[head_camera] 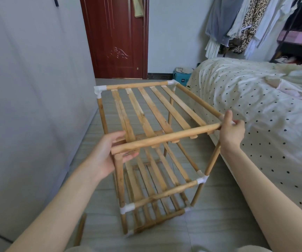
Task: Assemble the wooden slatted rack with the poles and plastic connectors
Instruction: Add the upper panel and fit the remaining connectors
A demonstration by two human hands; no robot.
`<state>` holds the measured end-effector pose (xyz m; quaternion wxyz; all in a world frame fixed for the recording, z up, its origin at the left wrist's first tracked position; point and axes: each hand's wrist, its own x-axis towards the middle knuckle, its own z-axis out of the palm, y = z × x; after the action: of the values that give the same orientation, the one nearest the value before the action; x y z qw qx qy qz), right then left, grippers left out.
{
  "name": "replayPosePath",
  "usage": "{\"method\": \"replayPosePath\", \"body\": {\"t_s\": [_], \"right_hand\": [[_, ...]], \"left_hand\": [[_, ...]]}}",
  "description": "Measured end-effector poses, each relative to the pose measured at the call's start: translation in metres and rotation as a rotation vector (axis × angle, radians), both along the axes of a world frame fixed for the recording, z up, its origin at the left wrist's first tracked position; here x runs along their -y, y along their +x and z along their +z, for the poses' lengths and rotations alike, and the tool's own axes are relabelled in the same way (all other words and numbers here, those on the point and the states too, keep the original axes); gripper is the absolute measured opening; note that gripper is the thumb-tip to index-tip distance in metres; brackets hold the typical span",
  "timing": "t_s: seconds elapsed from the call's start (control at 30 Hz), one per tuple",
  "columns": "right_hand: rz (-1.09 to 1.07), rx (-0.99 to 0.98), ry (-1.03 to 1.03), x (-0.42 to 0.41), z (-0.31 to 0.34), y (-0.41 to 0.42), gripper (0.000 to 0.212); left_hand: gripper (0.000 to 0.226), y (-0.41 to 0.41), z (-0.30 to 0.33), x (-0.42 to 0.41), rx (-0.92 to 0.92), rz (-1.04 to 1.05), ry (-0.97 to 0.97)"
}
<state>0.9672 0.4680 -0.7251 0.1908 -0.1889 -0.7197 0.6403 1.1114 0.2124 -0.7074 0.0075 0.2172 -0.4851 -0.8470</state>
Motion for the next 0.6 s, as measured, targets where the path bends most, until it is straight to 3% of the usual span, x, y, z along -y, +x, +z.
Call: {"method": "replayPosePath", "body": {"t_s": [0.1,0.33,0.6], "right_hand": [[0.016,-0.040,-0.156,0.005,-0.011,0.001,0.062],[0.055,-0.151,-0.183,0.002,-0.012,-0.008,0.024],[-0.054,-0.242,-0.280,0.010,-0.011,-0.007,0.028]], "left_hand": [[0.029,-0.003,0.001,-0.014,0.027,0.013,0.020],[0.038,-0.004,0.001,-0.021,0.063,0.003,0.231],[0.026,-0.014,-0.010,-0.035,0.066,0.090,0.261]]}}
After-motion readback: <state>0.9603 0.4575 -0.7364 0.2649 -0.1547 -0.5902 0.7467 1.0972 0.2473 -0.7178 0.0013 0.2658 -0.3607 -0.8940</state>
